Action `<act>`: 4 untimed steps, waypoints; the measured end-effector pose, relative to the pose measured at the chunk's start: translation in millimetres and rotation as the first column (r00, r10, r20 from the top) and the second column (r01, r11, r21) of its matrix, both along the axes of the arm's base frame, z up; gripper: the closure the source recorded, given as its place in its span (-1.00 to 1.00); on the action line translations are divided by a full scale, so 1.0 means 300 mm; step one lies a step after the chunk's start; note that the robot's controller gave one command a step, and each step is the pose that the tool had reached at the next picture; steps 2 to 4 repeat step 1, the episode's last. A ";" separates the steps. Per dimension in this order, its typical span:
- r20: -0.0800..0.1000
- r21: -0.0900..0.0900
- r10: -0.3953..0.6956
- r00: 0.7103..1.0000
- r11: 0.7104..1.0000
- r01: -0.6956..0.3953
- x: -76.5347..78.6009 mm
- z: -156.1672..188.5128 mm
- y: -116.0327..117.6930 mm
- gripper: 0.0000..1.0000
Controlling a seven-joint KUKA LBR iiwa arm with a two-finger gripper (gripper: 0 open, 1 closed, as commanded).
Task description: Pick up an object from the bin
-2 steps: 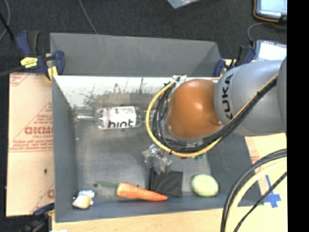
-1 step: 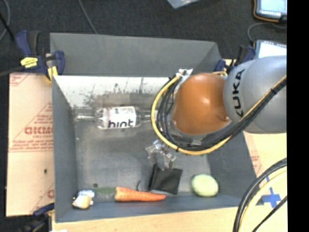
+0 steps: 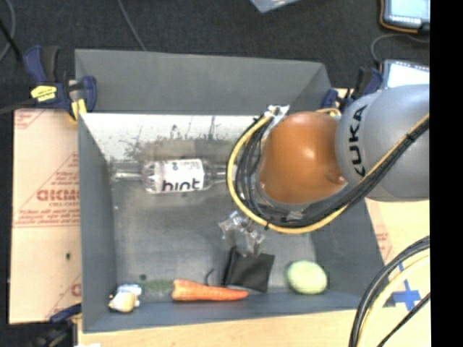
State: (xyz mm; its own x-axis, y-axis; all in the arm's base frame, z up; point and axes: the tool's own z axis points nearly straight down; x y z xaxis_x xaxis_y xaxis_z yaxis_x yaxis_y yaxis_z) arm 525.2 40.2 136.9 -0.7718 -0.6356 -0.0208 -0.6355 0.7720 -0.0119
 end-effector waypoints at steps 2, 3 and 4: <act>-0.004 -0.001 0.066 0.998 0.998 -0.066 -0.081 0.137 -0.072 1.00; -0.004 -0.001 0.066 0.998 0.998 -0.066 -0.081 0.137 -0.072 1.00; -0.004 -0.001 0.066 0.998 0.998 -0.066 -0.081 0.137 -0.072 1.00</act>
Offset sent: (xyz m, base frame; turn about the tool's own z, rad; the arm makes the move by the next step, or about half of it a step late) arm -0.0141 -0.0296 0.0066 -0.0527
